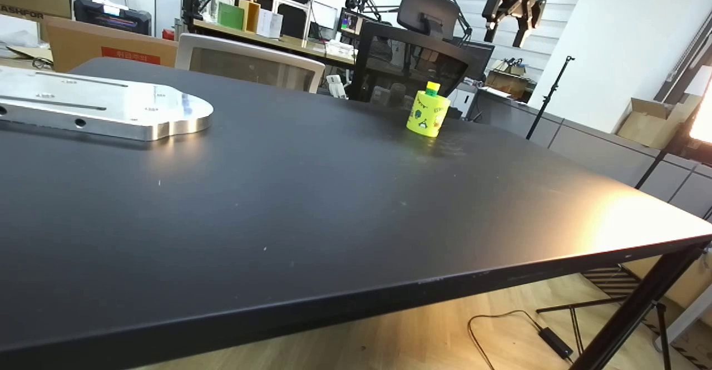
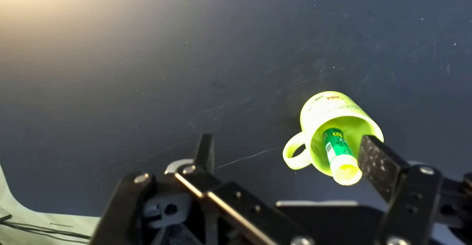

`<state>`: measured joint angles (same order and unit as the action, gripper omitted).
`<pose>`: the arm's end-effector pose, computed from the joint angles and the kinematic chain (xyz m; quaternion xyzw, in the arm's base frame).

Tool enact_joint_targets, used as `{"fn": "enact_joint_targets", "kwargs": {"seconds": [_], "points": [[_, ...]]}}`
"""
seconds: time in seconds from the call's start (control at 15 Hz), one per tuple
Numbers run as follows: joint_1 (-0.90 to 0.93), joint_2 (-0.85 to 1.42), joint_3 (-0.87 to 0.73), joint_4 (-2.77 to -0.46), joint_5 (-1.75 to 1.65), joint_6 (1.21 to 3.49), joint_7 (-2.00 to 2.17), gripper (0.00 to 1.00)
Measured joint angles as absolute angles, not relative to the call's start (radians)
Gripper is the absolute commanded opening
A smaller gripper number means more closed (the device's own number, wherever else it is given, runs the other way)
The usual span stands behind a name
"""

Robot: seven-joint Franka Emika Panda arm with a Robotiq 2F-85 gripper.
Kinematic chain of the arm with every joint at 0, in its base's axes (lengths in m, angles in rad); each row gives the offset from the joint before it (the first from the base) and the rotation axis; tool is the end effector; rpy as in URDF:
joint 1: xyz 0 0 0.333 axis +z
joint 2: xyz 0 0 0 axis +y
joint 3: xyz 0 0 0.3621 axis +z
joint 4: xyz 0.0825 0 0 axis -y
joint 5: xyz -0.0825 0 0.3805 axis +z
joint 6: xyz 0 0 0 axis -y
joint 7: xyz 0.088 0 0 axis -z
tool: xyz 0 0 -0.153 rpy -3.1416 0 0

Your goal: Remove the glue stick from the yellow cup

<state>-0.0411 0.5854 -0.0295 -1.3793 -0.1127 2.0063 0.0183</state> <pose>0.7441 -0.0598 0.3711 0.9978 -0.0191 0.0193 0.0602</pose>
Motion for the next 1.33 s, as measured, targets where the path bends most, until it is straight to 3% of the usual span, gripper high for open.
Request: {"fn": "enact_joint_targets", "kwargs": {"seconds": [0.73, 1.33], "points": [[0.028, 0.878, -0.001, -0.896, -0.078, 1.823, 0.010, 1.00], [0.000, 1.039, 0.029, -0.753, 0.002, 1.886, -0.052, 1.00]]}}
